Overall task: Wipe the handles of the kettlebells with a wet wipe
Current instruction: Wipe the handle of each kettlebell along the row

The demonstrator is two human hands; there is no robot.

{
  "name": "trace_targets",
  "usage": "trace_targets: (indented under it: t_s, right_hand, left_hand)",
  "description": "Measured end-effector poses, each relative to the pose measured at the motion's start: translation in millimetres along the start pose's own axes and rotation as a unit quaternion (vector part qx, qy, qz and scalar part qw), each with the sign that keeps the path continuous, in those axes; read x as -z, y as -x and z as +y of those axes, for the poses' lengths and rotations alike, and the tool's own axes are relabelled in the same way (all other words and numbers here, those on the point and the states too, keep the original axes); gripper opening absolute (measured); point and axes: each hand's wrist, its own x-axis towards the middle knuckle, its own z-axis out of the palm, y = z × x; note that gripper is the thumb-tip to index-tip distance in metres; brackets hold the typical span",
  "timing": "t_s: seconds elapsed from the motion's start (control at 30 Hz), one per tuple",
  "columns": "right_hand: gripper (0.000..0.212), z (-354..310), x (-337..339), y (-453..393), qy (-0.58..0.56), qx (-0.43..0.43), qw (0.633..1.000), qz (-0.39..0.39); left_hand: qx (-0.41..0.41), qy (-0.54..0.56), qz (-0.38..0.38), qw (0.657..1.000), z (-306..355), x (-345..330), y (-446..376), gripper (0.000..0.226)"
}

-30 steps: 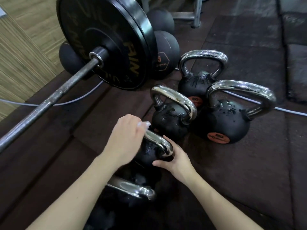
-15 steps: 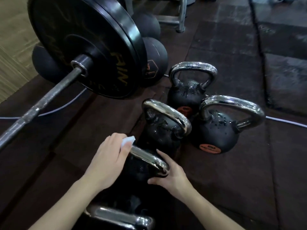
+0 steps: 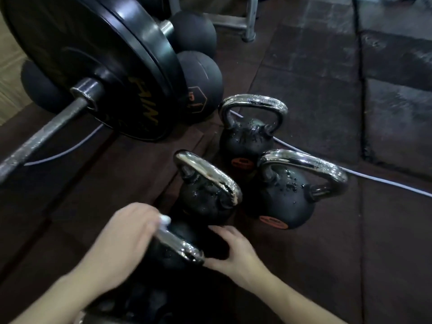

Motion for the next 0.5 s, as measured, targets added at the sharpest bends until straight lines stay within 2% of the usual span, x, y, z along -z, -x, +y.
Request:
trace_targets:
  t_s: [0.07, 0.1, 0.2, 0.3, 0.43, 0.5]
  right_hand:
    - [0.065, 9, 27, -7, 0.0, -0.007, 0.997, 0.073]
    - [0.067, 10, 39, -11, -0.005, -0.015, 0.995, 0.099]
    - [0.102, 4, 58, -25, -0.054, -0.035, 0.993, 0.094]
    - [0.127, -5, 60, -43, -0.086, -0.017, 0.991, 0.097]
    - [0.128, -2, 55, -66, -0.098, -0.035, 0.992, 0.072]
    - [0.127, 1, 52, -71, -0.096, -0.046, 0.992, 0.067]
  left_hand:
    - [0.148, 0.075, -0.006, 0.986, -24, 7, -6, 0.061]
    - [0.194, 0.092, 0.009, 0.977, -30, 9, -11, 0.065]
    - [0.235, 0.097, 0.128, 0.959, -24, 18, -44, 0.046]
    - [0.207, 0.125, 0.196, 0.95, 9, 17, -93, 0.034]
    - [0.097, 0.12, 0.11, 0.982, 45, -12, -129, 0.043]
    - [0.037, 0.042, 0.072, 0.996, 61, -22, -129, 0.049]
